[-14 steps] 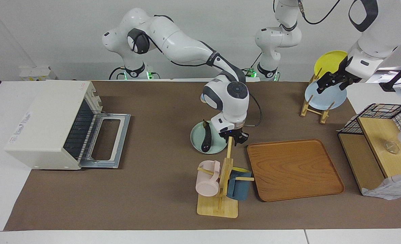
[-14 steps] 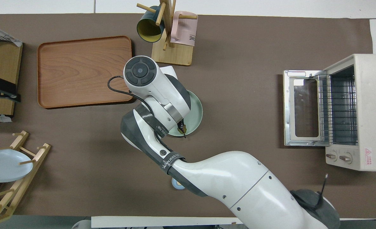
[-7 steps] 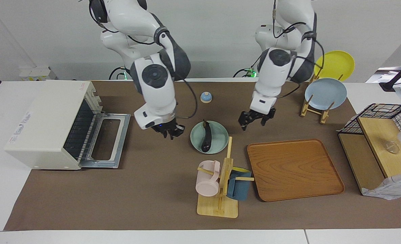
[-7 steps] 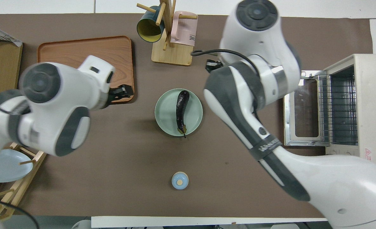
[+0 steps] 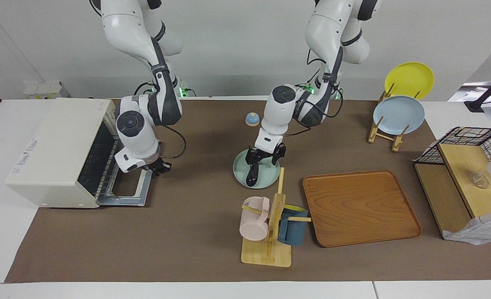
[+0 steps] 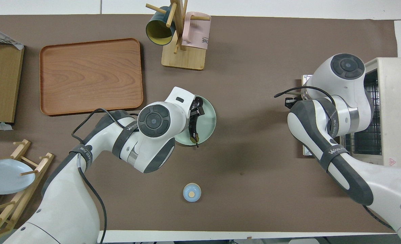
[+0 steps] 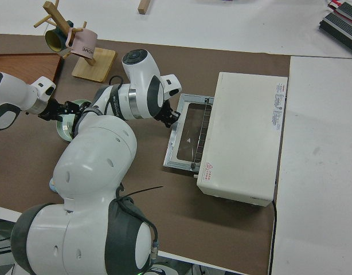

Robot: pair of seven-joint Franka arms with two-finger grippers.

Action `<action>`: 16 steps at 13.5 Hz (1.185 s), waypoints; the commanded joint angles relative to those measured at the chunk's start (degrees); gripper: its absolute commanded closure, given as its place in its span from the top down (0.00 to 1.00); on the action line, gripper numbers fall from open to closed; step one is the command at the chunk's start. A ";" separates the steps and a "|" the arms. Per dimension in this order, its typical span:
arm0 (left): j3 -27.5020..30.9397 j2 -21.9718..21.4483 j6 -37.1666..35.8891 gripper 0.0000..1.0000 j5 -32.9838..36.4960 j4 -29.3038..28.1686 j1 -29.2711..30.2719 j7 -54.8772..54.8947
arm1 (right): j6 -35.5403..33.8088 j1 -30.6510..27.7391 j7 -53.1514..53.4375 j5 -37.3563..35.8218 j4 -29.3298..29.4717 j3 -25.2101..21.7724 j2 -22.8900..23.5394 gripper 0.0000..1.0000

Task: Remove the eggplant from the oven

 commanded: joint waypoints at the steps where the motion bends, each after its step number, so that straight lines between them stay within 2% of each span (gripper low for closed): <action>1: 1.07 0.83 0.78 0.99 -0.71 0.37 -1.79 -0.31 | 0.60 -0.31 -0.71 -1.62 -0.49 1.06 -0.29 0.00; 3: 1.07 1.54 1.83 0.98 -0.71 0.45 -3.11 -0.39 | -1.41 -0.40 -1.84 -9.41 0.30 1.06 -0.29 0.00; 4: 1.07 1.54 1.75 0.92 -0.80 0.45 -3.72 -0.48 | -3.95 -0.40 -2.55 -11.54 1.96 1.15 -0.21 0.00; 5: 1.07 1.54 1.66 0.68 -0.80 0.45 -3.73 -0.83 | -7.28 -0.40 -4.99 -12.08 4.41 1.15 -0.21 0.00; 6: 1.15 1.54 1.66 0.37 -0.71 0.45 -3.56 -0.75 | -11.05 -0.49 -7.71 -12.09 7.31 1.15 -0.29 0.00; 7: 1.16 1.63 1.66 0.13 -0.71 0.45 -3.29 -0.66 | -15.09 -0.92 -10.09 -12.09 10.81 1.15 -0.47 0.00; 8: 1.24 1.80 1.14 0.00 -0.71 0.98 -3.12 -0.83 | -17.83 -2.41 -12.55 -11.91 13.29 1.15 -1.25 0.00; 9: 1.85 1.89 -1.57 0.00 -0.80 3.07 -2.42 -0.75 | -19.34 -4.42 -15.71 -11.21 14.09 1.23 -3.26 0.00; 11: 1.95 1.80 -9.64 0.00 0.16 8.16 5.11 0.56 | -19.70 -7.77 -21.07 -9.29 13.93 1.32 -6.69 0.01; 12: 1.95 1.37 -12.55 0.00 1.04 9.49 9.67 4.66 | -20.31 -9.87 -23.88 -5.97 14.27 1.32 -8.36 0.21; 13: 1.95 1.28 -13.62 0.00 1.22 10.29 13.89 9.49 | -21.36 -11.55 -25.56 -2.98 14.36 1.24 -10.47 0.56; 14: 1.95 1.45 -13.37 0.00 1.31 10.73 17.68 14.67 | -22.24 -13.39 -26.89 0.88 14.45 1.23 -12.93 1.00; 15: 1.86 1.89 -12.67 0.00 1.22 11.35 22.76 22.81 | -23.38 -13.93 -27.33 4.92 15.24 1.15 -15.73 1.00; 16: 1.86 2.15 -13.19 0.00 1.05 12.22 26.55 29.51 | -24.96 -13.94 -27.16 5.92 16.90 1.15 -17.50 1.00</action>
